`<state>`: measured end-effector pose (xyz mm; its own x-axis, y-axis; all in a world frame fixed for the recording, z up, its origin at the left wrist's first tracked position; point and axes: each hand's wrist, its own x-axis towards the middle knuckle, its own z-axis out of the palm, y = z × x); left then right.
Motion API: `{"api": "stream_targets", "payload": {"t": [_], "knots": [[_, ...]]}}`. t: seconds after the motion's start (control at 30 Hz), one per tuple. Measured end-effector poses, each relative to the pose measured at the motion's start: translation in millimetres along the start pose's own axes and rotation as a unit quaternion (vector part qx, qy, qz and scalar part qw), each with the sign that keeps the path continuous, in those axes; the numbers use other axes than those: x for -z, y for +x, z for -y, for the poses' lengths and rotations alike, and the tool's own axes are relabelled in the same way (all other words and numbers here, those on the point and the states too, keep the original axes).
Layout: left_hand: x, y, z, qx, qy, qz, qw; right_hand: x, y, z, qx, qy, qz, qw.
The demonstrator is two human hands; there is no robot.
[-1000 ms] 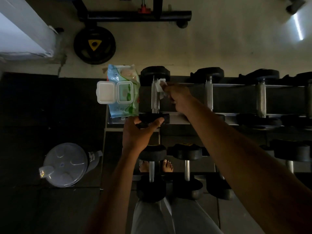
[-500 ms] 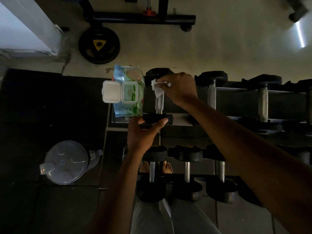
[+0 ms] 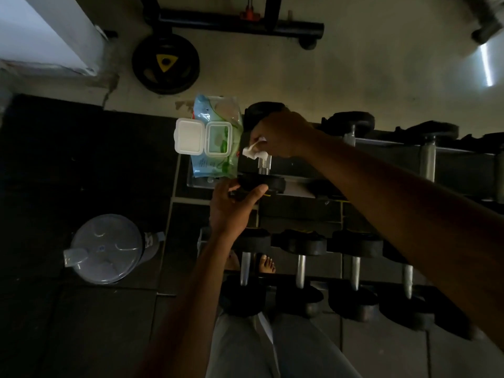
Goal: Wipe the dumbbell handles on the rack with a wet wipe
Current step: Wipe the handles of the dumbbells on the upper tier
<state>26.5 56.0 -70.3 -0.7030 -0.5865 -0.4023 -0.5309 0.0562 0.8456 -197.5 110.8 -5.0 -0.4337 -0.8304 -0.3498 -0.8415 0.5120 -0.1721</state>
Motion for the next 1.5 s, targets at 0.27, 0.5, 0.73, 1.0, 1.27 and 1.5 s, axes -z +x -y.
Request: {"api": "stream_targets", "payload": {"t": [0.27,0.5,0.73,1.0,1.27,1.5], "knots": [[3.1,7.3,9.4,0.003,-0.003,0.000,1.000,-5.7,1.1,22.0,0.011,0.028,0.170,0.985],[6.6,5.8,7.3,-0.006,0.005,-0.015,1.000,-9.4,-20.1,23.0,-0.003,0.118,0.108,0.987],[0.6,-17.8,-40.5,-0.069,0.081,-0.005,0.994,-8.3,-97.5,-12.4,-0.155,0.354,-0.070,0.920],[-72.1,-34.4,-86.9,-0.061,0.069,0.068,0.993,-29.8,-182.0,-51.3,-0.236,0.410,-0.191,0.860],[-158.0,-59.0,-86.3,0.010,0.125,0.086,0.988,-45.5,-245.8,-119.2,-0.224,0.396,-0.224,0.862],[-179.2,-53.2,-79.2,0.066,0.089,0.041,0.993,-58.9,-241.9,-151.5,-0.197,0.394,-0.167,0.882]]}}
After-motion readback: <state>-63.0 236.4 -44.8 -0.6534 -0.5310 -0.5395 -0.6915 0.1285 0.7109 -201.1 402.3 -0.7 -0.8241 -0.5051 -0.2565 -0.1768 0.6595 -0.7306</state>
